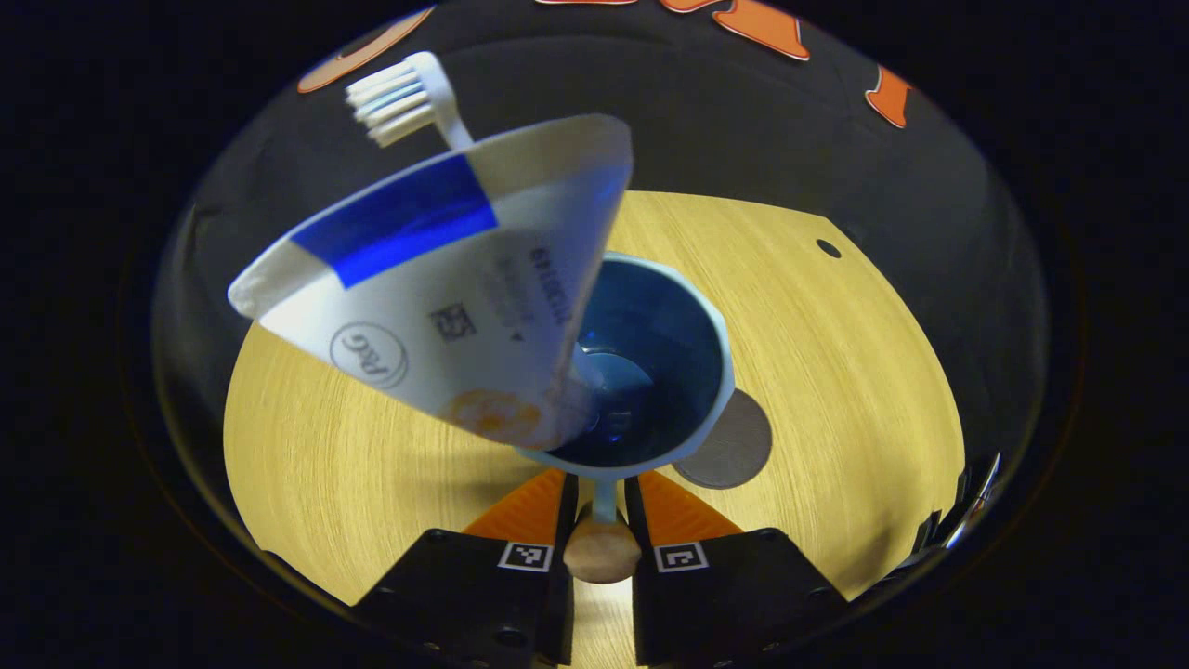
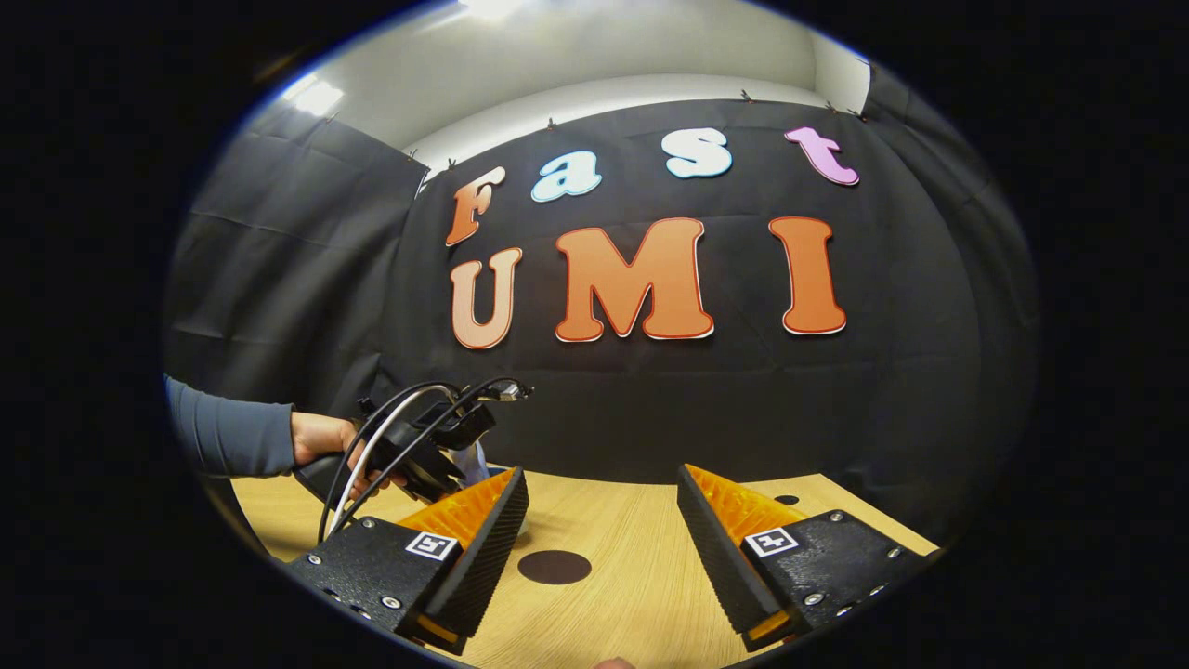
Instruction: Put the toothbrush and toothpaste on the desktop into the cup, then pick up the cup and place it on the coaster on the desktop.
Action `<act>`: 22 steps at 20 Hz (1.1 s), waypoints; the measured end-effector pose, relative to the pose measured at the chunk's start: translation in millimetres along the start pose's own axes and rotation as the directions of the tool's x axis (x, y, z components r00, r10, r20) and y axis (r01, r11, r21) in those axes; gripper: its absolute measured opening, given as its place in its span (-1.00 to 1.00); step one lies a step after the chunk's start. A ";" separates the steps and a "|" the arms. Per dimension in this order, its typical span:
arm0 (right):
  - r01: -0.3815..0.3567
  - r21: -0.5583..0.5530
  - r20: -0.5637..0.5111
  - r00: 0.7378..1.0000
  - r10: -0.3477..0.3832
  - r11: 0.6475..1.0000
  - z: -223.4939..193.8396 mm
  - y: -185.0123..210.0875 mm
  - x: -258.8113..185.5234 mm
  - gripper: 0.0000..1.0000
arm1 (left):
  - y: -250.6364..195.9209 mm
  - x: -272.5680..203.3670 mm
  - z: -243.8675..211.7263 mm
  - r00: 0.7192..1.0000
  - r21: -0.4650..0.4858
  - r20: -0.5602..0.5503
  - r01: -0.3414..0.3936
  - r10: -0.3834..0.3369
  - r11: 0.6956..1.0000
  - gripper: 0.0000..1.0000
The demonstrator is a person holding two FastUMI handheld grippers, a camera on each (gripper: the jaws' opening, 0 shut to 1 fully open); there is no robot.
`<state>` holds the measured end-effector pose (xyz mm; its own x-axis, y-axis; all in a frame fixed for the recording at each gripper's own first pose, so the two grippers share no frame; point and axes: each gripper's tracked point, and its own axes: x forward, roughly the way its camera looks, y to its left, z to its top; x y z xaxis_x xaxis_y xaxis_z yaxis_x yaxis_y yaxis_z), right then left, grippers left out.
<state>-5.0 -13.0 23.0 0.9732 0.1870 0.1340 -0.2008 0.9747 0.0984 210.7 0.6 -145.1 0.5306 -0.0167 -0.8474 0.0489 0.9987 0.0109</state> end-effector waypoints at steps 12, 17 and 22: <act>0.058 0.004 -0.017 0.998 -0.058 0.998 -3.1 -33.3 -23.2 0.93 | 4.8 -3.5 -4.9 0.995 0.076 -0.071 0.074 -0.068 0.994 -0.50; 0.080 0.025 -0.051 0.996 -0.079 0.996 -14.7 -47.0 -29.1 0.93 | 13.1 -10.8 -8.4 0.993 0.127 -0.107 0.064 -0.051 0.990 -0.60; 0.119 0.051 -0.092 0.989 -0.114 0.992 -25.4 -59.3 -24.2 0.93 | 12.6 -37.3 14.9 0.997 0.135 -0.029 0.073 -0.070 0.988 0.89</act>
<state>-13.8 -72.2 -11.1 0.9959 0.0847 0.0308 -0.0886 0.9825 0.1635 204.2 13.1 -105.5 0.5009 -0.0853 -0.8613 0.2012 0.9794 0.0200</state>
